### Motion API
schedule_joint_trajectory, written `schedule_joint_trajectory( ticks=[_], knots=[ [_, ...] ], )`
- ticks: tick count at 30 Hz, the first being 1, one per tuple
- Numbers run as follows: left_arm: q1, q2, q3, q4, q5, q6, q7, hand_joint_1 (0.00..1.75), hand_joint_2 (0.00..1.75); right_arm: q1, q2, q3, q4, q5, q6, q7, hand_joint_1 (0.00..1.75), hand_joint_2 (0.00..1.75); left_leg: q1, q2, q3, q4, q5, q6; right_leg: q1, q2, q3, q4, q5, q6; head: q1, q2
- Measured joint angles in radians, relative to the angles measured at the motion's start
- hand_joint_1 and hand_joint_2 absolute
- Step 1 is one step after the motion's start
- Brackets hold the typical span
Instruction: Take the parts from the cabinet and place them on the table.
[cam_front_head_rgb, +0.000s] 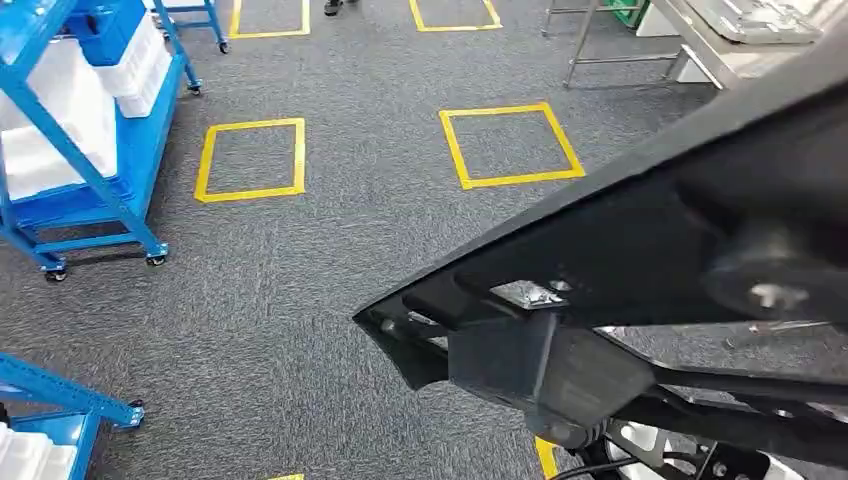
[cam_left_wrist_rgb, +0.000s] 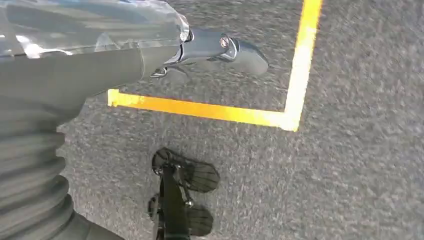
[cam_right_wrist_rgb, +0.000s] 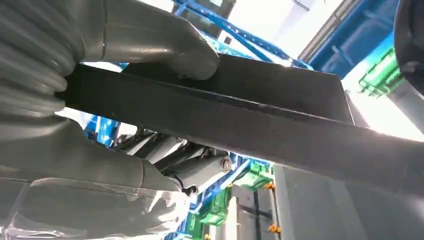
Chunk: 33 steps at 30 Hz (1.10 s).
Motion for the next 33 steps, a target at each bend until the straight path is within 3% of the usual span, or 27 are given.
schedule_joint_trajectory(
  ticks=[2, 3, 4, 5, 6, 7, 8, 12, 13, 14, 15, 17, 18, 19, 20, 21, 22, 23, 27, 28, 29, 30, 32, 33],
  knots=[
    [0.004, -0.004, 0.000, 0.000, -0.006, 0.000, -0.006, 0.00, 1.75, -0.023, -0.002, 0.012, 0.018, -0.003, 0.000, 0.000, 1.75, 1.75, -0.005, 0.028, -0.001, 0.000, -0.002, 0.003, -0.003, -0.013, -0.080, 0.161, -0.062, 0.005, 0.000, 0.000],
    [0.004, -0.007, 0.000, 0.000, -0.006, 0.000, -0.008, 0.00, 1.75, -0.028, -0.003, 0.018, 0.030, -0.008, 0.002, 0.000, 1.75, 1.75, -0.006, 0.039, -0.001, 0.001, -0.003, 0.004, -0.004, -0.014, -0.096, 0.192, -0.061, 0.006, 0.000, 0.000],
    [0.003, -0.010, 0.000, 0.000, -0.006, -0.001, -0.011, 0.00, 1.75, -0.032, -0.003, 0.022, 0.043, -0.016, 0.007, 0.000, 1.75, 1.75, -0.006, 0.049, 0.001, 0.001, -0.004, 0.004, -0.004, -0.017, -0.085, 0.167, -0.036, 0.005, 0.000, 0.000],
    [0.003, -0.012, 0.000, 0.000, -0.005, -0.001, -0.016, 0.00, 1.75, -0.039, -0.003, 0.028, 0.060, -0.022, 0.019, 0.000, 1.75, 1.75, -0.007, 0.057, 0.002, 0.001, -0.005, 0.003, -0.004, -0.020, -0.052, 0.103, 0.003, 0.003, 0.000, 0.000],
    [0.003, -0.015, 0.000, 0.000, -0.002, -0.001, -0.020, 0.00, 1.75, -0.050, -0.003, 0.032, 0.077, -0.027, 0.028, 0.001, 1.75, 1.75, -0.008, 0.066, 0.005, 0.000, -0.007, 0.001, -0.002, -0.028, -0.003, 0.009, 0.046, -0.003, 0.000, 0.000],
    [0.003, -0.018, 0.000, 0.000, 0.004, -0.001, -0.023, 0.00, 1.75, -0.063, -0.003, 0.037, 0.095, -0.031, 0.038, 0.001, 1.75, 1.75, -0.009, 0.073, 0.008, 0.000, -0.009, -0.001, 0.002, -0.054, 0.051, -0.089, 0.083, -0.011, 0.000, 0.000],
    [0.004, -0.020, 0.000, 0.000, 0.009, -0.001, -0.025, 0.00, 1.75, -0.083, -0.002, 0.041, 0.120, -0.033, 0.046, 0.000, 1.75, 1.75, -0.014, 0.082, 0.009, 0.000, -0.012, -0.006, 0.016, -0.091, 0.071, -0.132, 0.067, -0.020, 0.000, 0.000],
    [0.002, -0.028, 0.001, 0.000, 0.015, 0.002, -0.026, 0.00, 1.75, -0.149, 0.013, 0.047, 0.227, -0.036, 0.057, 0.001, 1.75, 1.75, -0.013, 0.112, 0.015, -0.005, -0.013, -0.026, 0.021, -0.049, 0.064, -0.142, 0.078, -0.038, 0.000, 0.000],
    [-0.001, -0.029, 0.001, 0.000, 0.019, 0.002, -0.026, 0.00, 1.75, -0.164, 0.019, 0.048, 0.247, -0.037, 0.060, 0.001, 1.75, 1.75, -0.010, 0.090, 0.012, 0.005, -0.022, -0.033, 0.007, -0.042, 0.074, -0.155, 0.087, -0.044, 0.000, 0.000],
    [-0.001, -0.029, 0.001, 0.000, 0.021, 0.001, -0.026, 0.00, 1.75, -0.188, 0.025, 0.050, 0.267, -0.039, 0.064, 0.000, 1.75, 1.75, -0.009, 0.049, -0.002, 0.038, -0.043, -0.035, 0.007, -0.035, 0.077, -0.160, 0.090, -0.050, 0.000, 0.000],
    [0.001, -0.029, 0.002, 0.000, 0.021, 0.001, -0.024, 0.00, 1.75, -0.210, 0.035, 0.056, 0.287, -0.040, 0.069, 0.000, 1.75, 1.75, -0.008, 0.026, -0.037, 0.109, -0.081, -0.037, 0.008, -0.026, 0.076, -0.160, 0.090, -0.054, 0.000, 0.000],
    [0.007, -0.029, 0.003, 0.000, 0.024, 0.001, -0.023, 0.00, 1.75, -0.230, 0.045, 0.061, 0.313, -0.041, 0.069, 0.000, 1.75, 1.75, -0.007, 0.014, -0.117, 0.264, -0.141, -0.043, 0.009, -0.005, 0.076, -0.159, 0.089, -0.056, 0.000, 0.000],
    [0.009, -0.029, 0.003, 0.000, 0.027, 0.001, -0.023, 0.00, 1.75, -0.237, 0.048, 0.064, 0.324, -0.041, 0.069, 0.001, 1.75, 1.75, -0.007, 0.014, -0.147, 0.312, -0.146, -0.044, 0.010, 0.007, 0.076, -0.156, 0.088, -0.056, 0.000, 0.000],
    [0.010, -0.031, 0.003, 0.000, 0.027, 0.000, -0.023, 0.00, 1.75, -0.242, 0.051, 0.069, 0.332, -0.042, 0.068, 0.001, 1.75, 1.75, -0.006, 0.013, -0.152, 0.306, -0.124, -0.045, 0.009, 0.019, 0.077, -0.154, 0.087, -0.055, 0.000, 0.000],
    [0.010, -0.032, 0.003, 0.000, 0.029, 0.000, -0.023, 0.00, 1.75, -0.248, 0.054, 0.074, 0.337, -0.046, 0.065, 0.001, 1.75, 1.75, -0.004, 0.012, -0.133, 0.252, -0.081, -0.046, 0.008, 0.030, 0.079, -0.151, 0.084, -0.053, 0.000, 0.000],
    [0.010, -0.032, 0.004, 0.000, 0.032, 0.001, -0.023, 0.00, 1.75, -0.253, 0.059, 0.077, 0.341, -0.050, 0.062, 0.001, 1.75, 1.75, -0.001, 0.006, -0.093, 0.158, -0.025, -0.047, 0.006, 0.044, 0.081, -0.146, 0.081, -0.049, 0.000, 0.000],
    [0.011, -0.033, 0.005, 0.000, 0.033, 0.002, -0.023, 0.00, 1.75, -0.259, 0.064, 0.079, 0.343, -0.052, 0.056, 0.000, 1.75, 1.75, 0.004, -0.015, -0.055, 0.074, 0.018, -0.049, 0.004, 0.054, 0.082, -0.140, 0.076, -0.044, 0.000, 0.000],
    [0.012, -0.034, 0.007, 0.000, 0.034, 0.003, -0.020, 0.00, 1.75, -0.265, 0.067, 0.080, 0.346, -0.053, 0.047, 0.000, 1.75, 1.75, 0.009, -0.063, -0.034, 0.032, 0.008, -0.048, 0.005, 0.062, 0.077, -0.132, 0.071, -0.039, 0.000, 0.000],
    [0.015, -0.036, 0.011, 0.000, 0.039, 0.010, -0.003, 0.00, 1.75, -0.270, 0.069, 0.079, 0.345, -0.073, 0.021, 0.000, 1.75, 1.75, 0.000, -0.037, -0.032, 0.019, 0.011, -0.023, 0.000, 0.100, 0.061, -0.131, 0.077, -0.014, 0.000, 0.000],
    [0.013, -0.038, 0.011, 0.000, 0.040, 0.011, 0.000, 0.00, 1.75, -0.270, 0.069, 0.076, 0.341, -0.077, 0.017, 0.000, 1.75, 1.75, 0.007, -0.026, -0.030, 0.010, 0.017, -0.014, 0.000, 0.093, 0.059, -0.125, 0.071, -0.011, 0.000, 0.000],
    [0.012, -0.038, 0.011, 0.000, 0.042, 0.012, 0.002, 0.00, 1.75, -0.271, 0.067, 0.073, 0.336, -0.083, 0.014, 0.001, 1.75, 1.75, 0.004, -0.016, -0.027, 0.007, 0.017, -0.008, 0.004, 0.039, 0.050, -0.101, 0.054, -0.007, 0.000, 0.000],
    [0.014, -0.038, 0.013, 0.000, 0.042, 0.012, 0.002, 0.00, 1.75, -0.272, 0.064, 0.069, 0.333, -0.088, 0.013, 0.002, 1.75, 1.75, 0.002, -0.006, -0.026, 0.006, 0.017, -0.002, 0.004, 0.005, 0.017, -0.035, 0.015, -0.001, 0.000, 0.000],
    [0.022, -0.038, 0.017, 0.000, 0.042, 0.012, 0.003, 0.00, 1.75, -0.261, 0.057, 0.060, 0.332, -0.091, 0.011, 0.002, 1.75, 1.75, -0.002, 0.018, -0.027, 0.006, 0.014, 0.002, -0.001, -0.012, -0.069, 0.135, -0.057, 0.006, 0.000, 0.000],
    [0.023, -0.038, 0.020, 0.000, 0.043, 0.012, 0.003, 0.00, 1.75, -0.251, 0.052, 0.056, 0.332, -0.092, 0.011, 0.001, 1.75, 1.75, -0.004, 0.029, -0.027, 0.006, 0.013, 0.003, -0.002, -0.013, -0.098, 0.189, -0.069, 0.007, 0.000, 0.000]
  ],
)
